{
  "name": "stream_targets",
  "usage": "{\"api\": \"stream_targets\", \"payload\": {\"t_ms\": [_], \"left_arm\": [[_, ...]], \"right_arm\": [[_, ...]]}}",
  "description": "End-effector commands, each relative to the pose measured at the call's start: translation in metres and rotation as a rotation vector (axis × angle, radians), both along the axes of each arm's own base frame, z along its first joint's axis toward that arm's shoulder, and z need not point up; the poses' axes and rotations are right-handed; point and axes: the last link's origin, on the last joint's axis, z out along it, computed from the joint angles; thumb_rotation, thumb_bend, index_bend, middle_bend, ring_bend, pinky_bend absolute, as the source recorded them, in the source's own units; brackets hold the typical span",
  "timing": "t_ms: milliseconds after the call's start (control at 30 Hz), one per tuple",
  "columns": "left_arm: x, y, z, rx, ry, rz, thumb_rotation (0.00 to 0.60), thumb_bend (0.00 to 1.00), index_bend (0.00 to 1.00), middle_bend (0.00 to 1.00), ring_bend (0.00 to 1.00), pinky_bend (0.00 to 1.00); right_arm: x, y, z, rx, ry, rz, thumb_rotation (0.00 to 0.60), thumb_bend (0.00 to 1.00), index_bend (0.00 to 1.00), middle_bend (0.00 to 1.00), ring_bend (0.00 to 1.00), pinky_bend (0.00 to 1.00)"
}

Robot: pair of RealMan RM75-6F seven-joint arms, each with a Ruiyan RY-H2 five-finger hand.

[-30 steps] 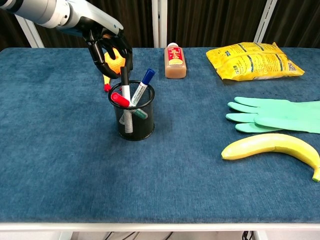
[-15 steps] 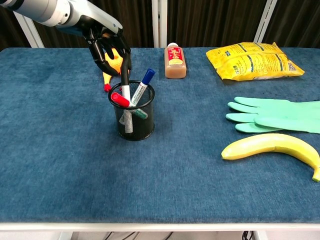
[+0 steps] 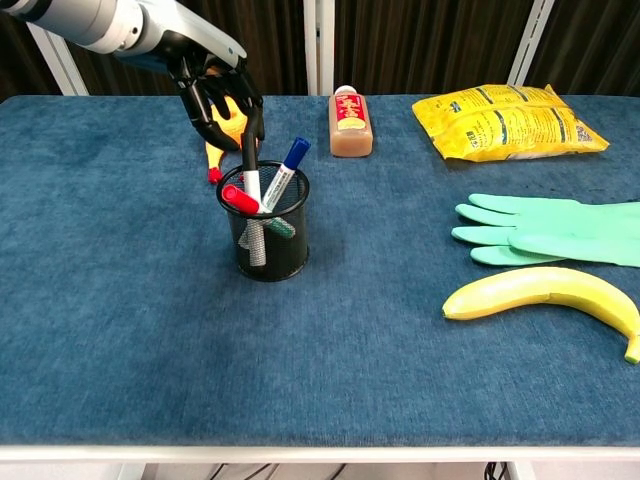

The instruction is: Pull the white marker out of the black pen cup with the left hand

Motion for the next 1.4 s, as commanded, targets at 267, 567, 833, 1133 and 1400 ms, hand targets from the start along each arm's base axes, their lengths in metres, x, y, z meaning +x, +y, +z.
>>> {"api": "stream_targets", "payload": {"t_ms": [267,567,833,1133,1400], "left_arm": [[0.001,0.000,-0.003,-0.009,-0.002,0.002,0.600,0.34,0.48,0.20,0.05,0.11],[0.004,0.003,-0.005,-0.013,-0.020,0.020,0.600,0.34,0.49,0.20,0.05,0.11],[0.002,0.004,-0.005,-0.016,-0.004,0.021,0.600,0.35,0.55,0.22,0.05,0.11],[0.009,0.003,0.000,-0.012,-0.044,0.029,0.600,0.37,0.64,0.24,0.05,0.11],[0.018,-0.006,0.033,0.015,-0.110,0.022,0.600,0.39,0.69,0.27,0.06,0.11]], "right_arm": [[-0.002,0.000,0.000,0.001,-0.004,-0.011,0.600,0.16,0.00,0.00,0.00,0.00],[-0.004,0.001,0.002,0.000,-0.006,-0.017,0.600,0.16,0.00,0.00,0.00,0.00],[-0.006,0.001,0.002,0.002,-0.007,-0.027,0.600,0.16,0.00,0.00,0.00,0.00],[-0.007,0.001,0.003,-0.001,-0.011,-0.030,0.600,0.16,0.00,0.00,0.00,0.00],[-0.007,0.001,0.004,-0.005,-0.015,-0.028,0.600,0.16,0.00,0.00,0.00,0.00]]}}
